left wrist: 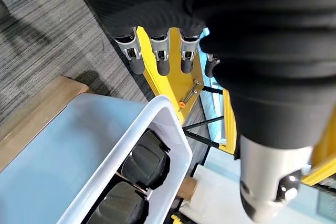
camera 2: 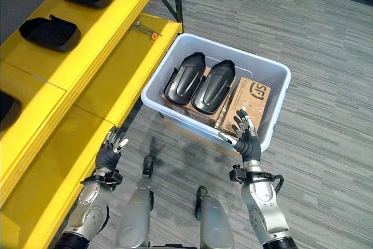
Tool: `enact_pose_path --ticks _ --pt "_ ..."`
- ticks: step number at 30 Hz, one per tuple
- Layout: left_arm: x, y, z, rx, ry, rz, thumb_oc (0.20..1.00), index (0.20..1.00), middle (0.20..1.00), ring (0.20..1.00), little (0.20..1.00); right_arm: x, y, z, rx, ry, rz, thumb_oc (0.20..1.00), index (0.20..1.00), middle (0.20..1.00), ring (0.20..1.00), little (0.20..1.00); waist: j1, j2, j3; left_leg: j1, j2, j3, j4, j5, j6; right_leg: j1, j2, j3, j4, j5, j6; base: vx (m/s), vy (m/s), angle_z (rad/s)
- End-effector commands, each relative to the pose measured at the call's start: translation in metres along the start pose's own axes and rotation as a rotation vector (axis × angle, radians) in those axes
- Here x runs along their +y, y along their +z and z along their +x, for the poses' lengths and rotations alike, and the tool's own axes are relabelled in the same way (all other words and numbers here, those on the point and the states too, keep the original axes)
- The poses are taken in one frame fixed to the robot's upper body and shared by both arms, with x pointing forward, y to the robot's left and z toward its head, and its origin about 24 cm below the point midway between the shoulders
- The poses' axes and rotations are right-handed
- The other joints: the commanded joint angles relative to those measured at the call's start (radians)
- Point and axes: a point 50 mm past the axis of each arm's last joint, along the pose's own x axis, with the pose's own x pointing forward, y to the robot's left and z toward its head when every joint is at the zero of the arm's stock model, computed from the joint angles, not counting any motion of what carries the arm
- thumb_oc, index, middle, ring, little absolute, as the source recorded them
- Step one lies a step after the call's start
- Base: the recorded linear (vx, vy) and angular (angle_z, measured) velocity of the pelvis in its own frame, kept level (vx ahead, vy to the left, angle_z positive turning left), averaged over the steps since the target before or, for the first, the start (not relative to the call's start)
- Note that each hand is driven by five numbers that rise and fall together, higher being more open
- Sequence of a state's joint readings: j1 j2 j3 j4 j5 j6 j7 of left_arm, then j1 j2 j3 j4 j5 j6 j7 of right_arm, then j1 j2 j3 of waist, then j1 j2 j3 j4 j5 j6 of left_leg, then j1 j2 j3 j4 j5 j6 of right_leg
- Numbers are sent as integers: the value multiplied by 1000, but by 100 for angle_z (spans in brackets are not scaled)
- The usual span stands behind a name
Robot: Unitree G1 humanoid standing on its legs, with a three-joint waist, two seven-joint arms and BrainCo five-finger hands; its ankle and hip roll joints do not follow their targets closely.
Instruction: Move parts from the plastic box to the shelf.
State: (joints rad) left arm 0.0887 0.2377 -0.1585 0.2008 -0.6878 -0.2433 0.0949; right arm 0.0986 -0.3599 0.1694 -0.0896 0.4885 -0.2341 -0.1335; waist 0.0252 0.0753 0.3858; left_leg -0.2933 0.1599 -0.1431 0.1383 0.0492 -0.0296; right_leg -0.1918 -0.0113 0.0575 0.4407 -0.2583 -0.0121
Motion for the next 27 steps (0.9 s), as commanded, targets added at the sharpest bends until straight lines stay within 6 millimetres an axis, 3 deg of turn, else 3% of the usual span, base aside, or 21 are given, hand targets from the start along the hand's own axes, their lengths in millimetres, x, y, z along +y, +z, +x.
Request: enact_pose_path --ticks 1,4,10,21,22,23,26,27 --pt "0 42 2 -177 -49 16 1000 1000 1000 1000 1000 13 15 10 -105 45 88 1000 1000 1000 1000 1000 4 -82 -29 -53 22 24 -19 108 -75 103 -101 -32 -153 33 108 241 332 -123" --pt "4 45 2 -177 -51 36 1000 1000 1000 1000 1000 15 13 10 -90 37 133 1000 1000 1000 1000 1000 -9 -103 -49 -69 -7 83 44 46 -48 112 -162 -2 -221 84 149 188 291 -32" --pt "6 49 3 -182 -44 61 1000 1000 1000 1000 1000 14 13 9 -84 41 115 1000 1000 1000 1000 1000 -24 -121 -70 -83 -35 125 91 -16 -29 123 -210 -20 -286 137 174 116 134 -21" --pt "0 51 8 -171 -91 91 1000 1000 1000 1000 1000 32 15 16 -90 121 120 1000 1000 1000 1000 1000 -27 -129 -108 -74 -66 154 131 -83 1 129 -259 -37 -309 226 211 75 75 -4" --pt "-1 54 9 -177 -91 97 1000 1000 1000 1000 1000 48 14 20 -88 172 146 1000 1000 1000 1000 1000 -22 -110 -99 22 -46 205 46 -78 30 34 -281 -82 -160 410 233 70 192 -17" --pt "-1 54 9 -177 -91 97 1000 1000 1000 1000 1000 48 14 20 -88 172 146 1000 1000 1000 1000 1000 -22 -110 -100 22 -46 206 45 -77 30 33 -281 -82 -160 410 233 52 190 -48" --pt "3 58 8 -195 -75 87 1000 1000 1000 1000 1000 58 11 24 -76 209 157 1000 1000 1000 1000 1000 -2 -108 -93 85 -31 280 7 -95 13 34 -368 -311 -280 411 225 90 8 -82" --pt "5 58 7 -199 -69 77 1000 1000 1000 1000 1000 61 12 27 -80 222 153 1000 1000 1000 1000 1000 7 -108 -90 102 -10 290 14 -121 -7 34 -373 -353 -325 395 233 117 -105 -80"
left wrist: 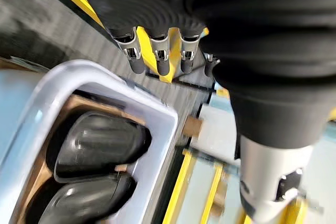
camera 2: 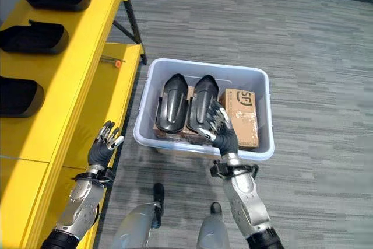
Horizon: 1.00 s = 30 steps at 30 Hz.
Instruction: Move parts from the plastic box to the shelf.
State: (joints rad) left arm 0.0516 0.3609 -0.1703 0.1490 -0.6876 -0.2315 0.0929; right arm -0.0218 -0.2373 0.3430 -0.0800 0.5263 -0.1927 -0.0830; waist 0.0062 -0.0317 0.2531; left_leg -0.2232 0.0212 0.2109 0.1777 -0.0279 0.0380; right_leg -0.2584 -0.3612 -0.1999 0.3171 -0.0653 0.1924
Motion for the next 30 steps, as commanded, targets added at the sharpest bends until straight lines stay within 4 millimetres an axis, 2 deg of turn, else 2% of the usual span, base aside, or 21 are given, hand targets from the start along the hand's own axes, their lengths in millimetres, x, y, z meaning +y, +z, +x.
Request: enact_pose_path --ticks 1,2,3,4,6,9,10,17,18,21,22,23,26,28,30 --pt "5 29 -2 -143 15 -37 1000 1000 1000 1000 1000 -7 21 13 -101 14 -48 1000 1000 1000 1000 1000 28 -6 51 37 146 -53 -7 -55 -82 85 -23 -108 -234 199 27 69 -152 -77" --pt "7 28 -2 -138 22 -48 1000 1000 1000 1000 1000 -10 23 11 -105 5 -49 1000 1000 1000 1000 1000 22 -20 65 23 151 -52 27 -48 -81 85 -14 -67 -237 189 13 37 -115 -73" --pt "7 24 -2 -125 22 -52 1000 1000 1000 1000 1000 -12 22 7 -97 3 -49 1000 1000 1000 1000 1000 28 -25 65 32 151 -55 30 -49 -84 82 -21 -67 -216 171 14 45 -200 -37" --pt "2 23 -1 -118 -3 -55 1000 1000 1000 1000 1000 -18 23 4 -94 -14 -54 1000 1000 1000 1000 1000 18 -30 63 25 164 -67 30 -40 -99 87 -3 -65 -198 153 10 113 -188 0" --pt "-1 22 -2 -113 -24 -54 1000 1000 1000 1000 1000 -21 24 2 -93 -18 -67 1000 1000 1000 1000 1000 8 -24 57 36 177 -71 21 -30 -113 96 0 -99 -191 149 12 109 -175 43" --pt "-6 22 -1 -115 -49 -70 1000 1000 1000 1000 1000 -30 29 6 -102 -43 -106 1000 1000 1000 1000 1000 -7 -8 58 45 214 -61 -35 19 -141 82 30 -99 -179 108 1 102 -123 4" --pt "-6 22 -1 -115 -49 -70 1000 1000 1000 1000 1000 -30 29 6 -102 -43 -106 1000 1000 1000 1000 1000 -7 -8 58 45 214 -61 -35 19 -141 82 30 -99 -179 108 1 74 -104 -28" --pt "-14 30 3 -147 -67 -78 1000 1000 1000 1000 1000 -27 54 43 -212 -88 -187 1000 1000 1000 1000 1000 11 9 99 21 223 -53 -64 40 -153 22 43 -89 -164 100 -5 17 -39 -11" --pt "-14 30 3 -147 -67 -78 1000 1000 1000 1000 1000 -27 54 43 -212 -88 -187 1000 1000 1000 1000 1000 11 9 99 21 223 -53 -64 40 -153 22 43 -89 -164 100 -5 -15 -15 7" --pt "-27 50 12 -233 -109 -73 1000 1000 1000 1000 1000 -7 84 88 -330 -112 -240 1000 1000 1000 1000 1000 41 29 142 -28 216 -56 -56 46 -157 -22 40 -80 -162 111 -8 -24 -11 10" --pt "-27 51 12 -233 -109 -73 1000 1000 1000 1000 1000 -7 84 88 -331 -112 -240 1000 1000 1000 1000 1000 41 29 143 -28 216 -56 -56 46 -157 -22 40 -80 -162 111 -8 -14 -17 9" --pt "-32 56 15 -255 -123 -77 1000 1000 1000 1000 1000 2 99 104 -375 -120 -260 1000 1000 1000 1000 1000 53 33 161 -42 214 -59 -52 47 -157 -32 39 -82 -161 114 -9 -6 -11 13" --pt "-40 59 17 -268 -146 -87 1000 1000 1000 1000 1000 12 115 122 -415 -139 -261 1000 1000 1000 1000 1000 71 36 180 -60 211 -63 -52 51 -157 -41 41 -84 -170 120 -11 -3 -17 10" --pt "-41 61 17 -272 -151 -92 1000 1000 1000 1000 1000 13 119 126 -421 -152 -265 1000 1000 1000 1000 1000 76 37 185 -65 209 -64 -53 53 -157 -43 41 -86 -172 122 -12 6 -11 5" --pt "-48 59 19 -259 -177 -105 1000 1000 1000 1000 1000 23 130 142 -430 -160 -286 1000 1000 1000 1000 1000 96 42 198 -86 205 -70 -54 58 -157 -50 41 -93 -182 129 -12 14 -5 4"
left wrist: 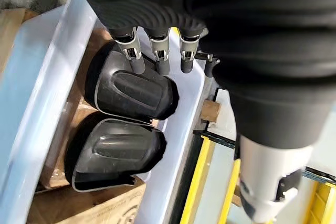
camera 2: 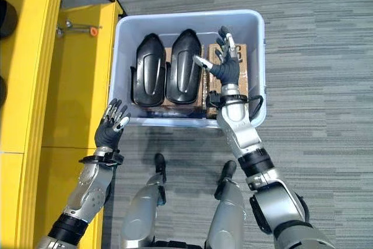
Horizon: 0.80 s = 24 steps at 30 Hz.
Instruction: Move parts from the plastic box to the shelf.
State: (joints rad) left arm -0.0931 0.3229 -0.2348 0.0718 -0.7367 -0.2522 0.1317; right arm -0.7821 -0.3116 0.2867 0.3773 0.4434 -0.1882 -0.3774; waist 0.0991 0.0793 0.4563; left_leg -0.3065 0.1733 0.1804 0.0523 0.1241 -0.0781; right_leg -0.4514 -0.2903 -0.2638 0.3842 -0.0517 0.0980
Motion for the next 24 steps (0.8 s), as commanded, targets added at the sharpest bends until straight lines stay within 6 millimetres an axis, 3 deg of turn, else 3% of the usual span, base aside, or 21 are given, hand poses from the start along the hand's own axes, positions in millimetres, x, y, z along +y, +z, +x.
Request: enact_pose_path --ticks 1,8,12,20,24 --pt "-6 26 -2 -108 -64 11 1000 1000 1000 1000 1000 19 19 14 -90 -5 -5 1000 1000 1000 1000 1000 9 -66 0 -12 48 -42 73 -92 -40 146 -30 -31 -256 118 82 8 3 8" --pt "-10 24 0 -96 -82 18 1000 1000 1000 1000 1000 11 26 31 -86 -86 -28 1000 1000 1000 1000 1000 29 -51 27 -41 31 -54 84 -96 -35 148 -40 -41 -267 122 80 0 17 10" --pt "-16 25 1 -101 -102 22 1000 1000 1000 1000 1000 -11 38 49 -109 -195 -131 1000 1000 1000 1000 1000 38 -33 60 -75 20 -54 97 -98 -34 129 -44 -34 -275 133 81 -26 46 6" --pt "-20 22 2 -95 -107 8 1000 1000 1000 1000 1000 -27 34 56 -61 -260 -131 1000 1000 1000 1000 1000 38 -23 64 -116 16 -52 107 -101 -33 91 -41 -26 -283 141 82 -2 3 0" --pt "-25 19 3 -86 -119 4 1000 1000 1000 1000 1000 -26 20 53 -5 -260 -134 1000 1000 1000 1000 1000 33 -18 64 -144 14 -50 120 -104 -32 68 -42 -18 -283 143 82 2 4 -1"
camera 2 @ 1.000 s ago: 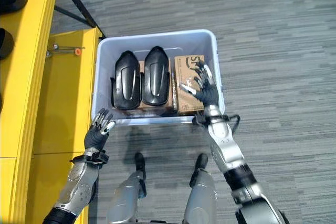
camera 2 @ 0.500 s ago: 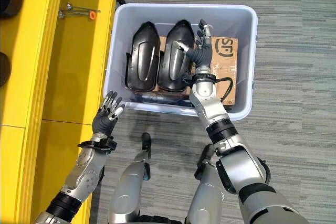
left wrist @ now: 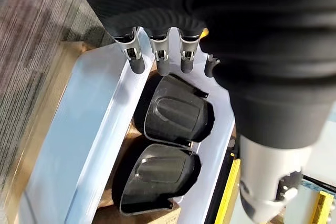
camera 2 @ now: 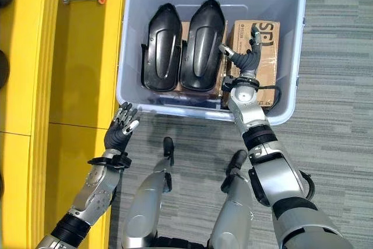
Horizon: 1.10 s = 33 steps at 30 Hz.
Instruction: Move parts from the plastic box to the shelf.
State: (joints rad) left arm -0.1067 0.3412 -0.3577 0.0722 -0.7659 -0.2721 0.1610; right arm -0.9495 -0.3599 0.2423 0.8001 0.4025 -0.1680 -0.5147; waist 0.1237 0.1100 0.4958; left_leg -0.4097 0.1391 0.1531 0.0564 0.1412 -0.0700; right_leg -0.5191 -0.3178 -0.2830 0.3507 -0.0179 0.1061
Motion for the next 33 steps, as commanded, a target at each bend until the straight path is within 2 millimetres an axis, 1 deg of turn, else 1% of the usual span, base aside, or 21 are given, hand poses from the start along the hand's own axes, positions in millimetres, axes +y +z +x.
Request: enact_pose_path --ticks 1,3,4,5,6,10,15,18,23,25,27,30,33 --pt "-7 33 5 -142 -60 24 1000 1000 1000 1000 1000 26 48 10 -137 52 97 1000 1000 1000 1000 1000 8 -49 24 -45 48 -23 118 -122 -39 133 -14 2 -249 109 73 0 0 0" --pt "-8 32 6 -137 -65 25 1000 1000 1000 1000 1000 28 36 9 -86 55 92 1000 1000 1000 1000 1000 9 -45 24 -54 46 -22 122 -124 -38 127 -15 2 -249 108 73 0 0 0" --pt "-9 31 6 -136 -63 18 1000 1000 1000 1000 1000 33 29 6 -54 71 96 1000 1000 1000 1000 1000 8 -41 24 -60 45 -21 124 -125 -38 122 -15 3 -250 109 73 0 0 0" --pt "-9 31 7 -136 -63 18 1000 1000 1000 1000 1000 33 29 6 -54 71 96 1000 1000 1000 1000 1000 8 -41 24 -60 45 -21 124 -125 -38 122 -15 3 -250 109 73 0 0 0" --pt "-9 30 7 -135 -62 19 1000 1000 1000 1000 1000 35 24 4 -36 81 84 1000 1000 1000 1000 1000 9 -40 24 -65 45 -21 128 -126 -37 118 -14 5 -250 110 73 0 0 0" --pt "-11 30 8 -139 -62 14 1000 1000 1000 1000 1000 50 13 -7 -5 146 78 1000 1000 1000 1000 1000 7 -39 24 -79 43 -19 131 -126 -36 107 -12 6 -253 112 71 0 0 0" --pt "-10 31 9 -146 -49 7 1000 1000 1000 1000 1000 75 20 -23 -50 257 91 1000 1000 1000 1000 1000 5 -46 24 -90 41 -22 132 -123 -35 99 -12 5 -255 115 71 0 0 0" --pt "-9 31 9 -147 -44 7 1000 1000 1000 1000 1000 80 21 -27 -53 272 108 1000 1000 1000 1000 1000 2 -51 24 -99 40 -25 131 -123 -35 94 -13 4 -254 115 71 -9 -1 4" --pt "-11 32 8 -148 -46 5 1000 1000 1000 1000 1000 76 15 -23 -21 243 92 1000 1000 1000 1000 1000 6 -47 24 -113 37 -26 131 -121 -35 82 -14 1 -252 116 71 -5 5 3" --pt "-11 31 8 -144 -46 6 1000 1000 1000 1000 1000 69 9 -18 13 205 85 1000 1000 1000 1000 1000 8 -43 24 -123 36 -25 129 -120 -35 69 -12 1 -250 116 71 -5 5 4" --pt "-11 30 8 -144 -47 8 1000 1000 1000 1000 1000 67 8 -17 16 196 87 1000 1000 1000 1000 1000 8 -43 24 -125 36 -24 128 -119 -35 66 -12 2 -250 115 72 0 0 0" --pt "-12 31 8 -146 -47 11 1000 1000 1000 1000 1000 59 5 -11 36 159 70 1000 1000 1000 1000 1000 8 -38 24 -137 37 -25 126 -117 -36 51 -12 1 -247 114 71 0 0 0" --pt "-14 31 8 -148 -55 8 1000 1000 1000 1000 1000 53 7 -6 32 134 57 1000 1000 1000 1000 1000 8 -34 24 -147 37 -24 128 -117 -36 40 -12 1 -244 113 71 0 0 0"
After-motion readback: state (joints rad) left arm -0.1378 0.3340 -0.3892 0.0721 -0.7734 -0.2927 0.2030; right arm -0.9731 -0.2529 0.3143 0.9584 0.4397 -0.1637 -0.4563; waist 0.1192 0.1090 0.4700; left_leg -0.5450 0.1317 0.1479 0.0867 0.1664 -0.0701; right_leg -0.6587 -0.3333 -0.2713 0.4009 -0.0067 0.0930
